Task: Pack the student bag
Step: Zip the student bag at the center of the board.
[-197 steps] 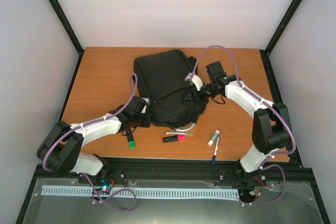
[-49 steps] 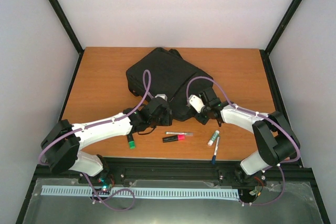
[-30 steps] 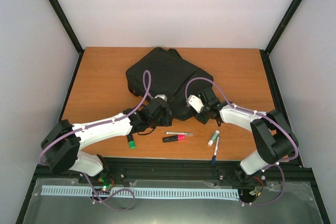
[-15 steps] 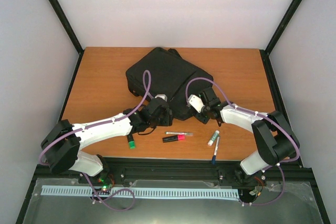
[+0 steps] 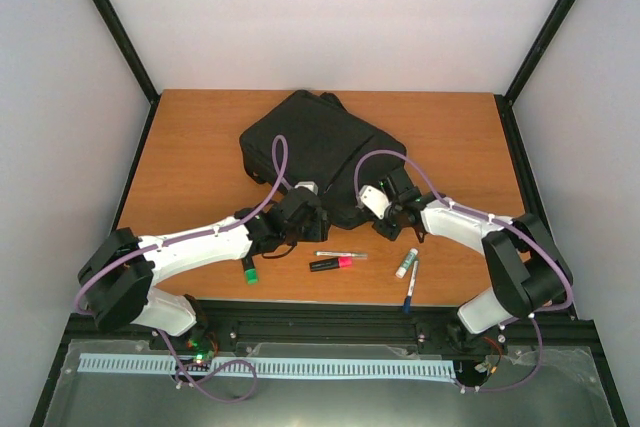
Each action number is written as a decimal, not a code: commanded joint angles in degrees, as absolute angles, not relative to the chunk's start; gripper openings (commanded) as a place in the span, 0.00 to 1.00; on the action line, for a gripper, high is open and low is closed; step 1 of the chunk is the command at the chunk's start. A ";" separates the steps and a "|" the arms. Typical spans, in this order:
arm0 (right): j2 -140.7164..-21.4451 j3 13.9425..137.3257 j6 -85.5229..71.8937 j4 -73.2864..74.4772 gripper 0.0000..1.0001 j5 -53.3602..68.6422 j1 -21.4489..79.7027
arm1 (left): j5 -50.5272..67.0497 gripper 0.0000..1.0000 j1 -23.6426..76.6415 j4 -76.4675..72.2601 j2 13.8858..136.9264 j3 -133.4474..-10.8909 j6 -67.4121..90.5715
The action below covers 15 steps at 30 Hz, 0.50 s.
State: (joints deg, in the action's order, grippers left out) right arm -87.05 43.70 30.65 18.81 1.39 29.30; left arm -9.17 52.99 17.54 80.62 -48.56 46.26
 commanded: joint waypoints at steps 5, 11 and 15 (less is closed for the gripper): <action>-85.22 48.99 31.53 29.02 0.03 7.66 29.44 | -9.17 0.76 52.69 13.80 80.38 -47.96 48.52; -85.61 51.33 30.14 32.43 0.03 11.52 29.47 | -2.92 0.83 50.25 4.77 81.35 -44.44 56.96; -86.16 52.31 29.05 32.91 0.03 13.43 29.52 | -0.07 0.76 48.97 -1.63 82.76 -42.67 63.87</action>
State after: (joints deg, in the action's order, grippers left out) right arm -86.43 50.41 30.35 30.59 9.17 29.28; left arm -3.95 50.37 7.62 81.49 -43.77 55.44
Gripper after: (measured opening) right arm 0.032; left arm 0.774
